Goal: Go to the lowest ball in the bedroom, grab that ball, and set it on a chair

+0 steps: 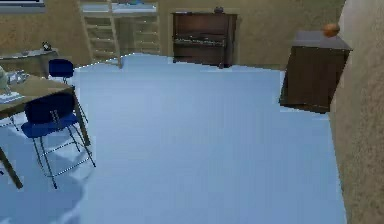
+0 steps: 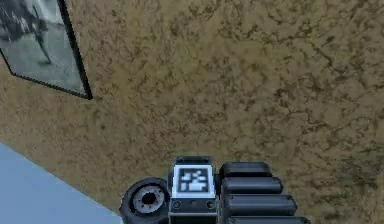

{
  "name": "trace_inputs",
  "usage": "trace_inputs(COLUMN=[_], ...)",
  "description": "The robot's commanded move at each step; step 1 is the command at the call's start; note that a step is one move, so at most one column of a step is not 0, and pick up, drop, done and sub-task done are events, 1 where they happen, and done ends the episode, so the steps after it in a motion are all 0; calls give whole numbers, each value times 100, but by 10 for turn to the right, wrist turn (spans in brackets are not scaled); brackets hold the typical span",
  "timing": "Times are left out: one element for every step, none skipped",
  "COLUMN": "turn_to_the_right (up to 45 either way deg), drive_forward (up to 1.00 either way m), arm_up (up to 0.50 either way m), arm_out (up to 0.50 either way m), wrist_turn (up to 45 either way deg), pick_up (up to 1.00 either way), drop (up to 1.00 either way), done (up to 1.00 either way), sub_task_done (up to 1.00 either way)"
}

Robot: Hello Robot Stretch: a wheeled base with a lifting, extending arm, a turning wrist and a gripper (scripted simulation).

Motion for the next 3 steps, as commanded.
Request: trace_inputs(turn_to_the_right=[-390, 0, -450], drive_forward=[0, 20, 0], arm_up=[0, 0, 0], arm_out=[0, 0, 0], wrist_turn=[0, 0, 0], pick_up=[0, 0, 0], drop=[0, 0, 0], done=[0, 0, 0], sub_task_done=[0, 0, 0])
